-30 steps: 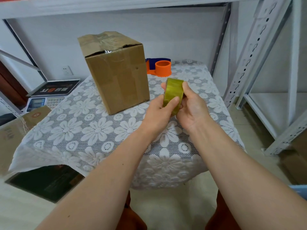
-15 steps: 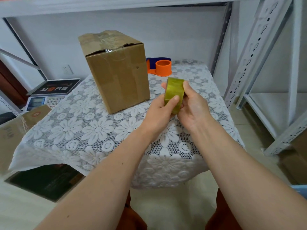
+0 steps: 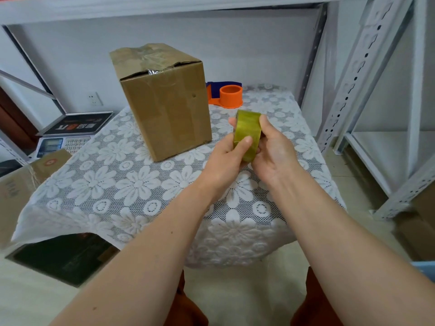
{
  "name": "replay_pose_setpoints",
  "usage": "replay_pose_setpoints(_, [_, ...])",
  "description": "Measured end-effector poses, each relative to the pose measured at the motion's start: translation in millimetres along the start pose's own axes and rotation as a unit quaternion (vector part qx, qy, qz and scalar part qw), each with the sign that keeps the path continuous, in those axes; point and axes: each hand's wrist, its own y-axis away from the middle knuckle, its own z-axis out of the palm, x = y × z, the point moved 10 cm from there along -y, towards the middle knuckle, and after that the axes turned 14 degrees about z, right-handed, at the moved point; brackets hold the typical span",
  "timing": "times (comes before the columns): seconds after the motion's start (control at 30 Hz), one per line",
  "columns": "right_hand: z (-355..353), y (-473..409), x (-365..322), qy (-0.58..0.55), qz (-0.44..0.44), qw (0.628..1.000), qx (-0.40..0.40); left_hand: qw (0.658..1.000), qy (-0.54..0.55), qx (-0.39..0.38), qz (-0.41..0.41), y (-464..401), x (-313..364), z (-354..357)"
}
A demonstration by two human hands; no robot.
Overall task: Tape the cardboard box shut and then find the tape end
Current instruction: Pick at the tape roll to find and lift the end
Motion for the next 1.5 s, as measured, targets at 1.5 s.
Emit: replay_pose_setpoints(1.5, [-5.0, -5.7, -0.7, 0.006, 0.0, 1.0, 0.003, 0.999, 0.019, -0.037, -0.005, 1.7, 0.2, -3.6])
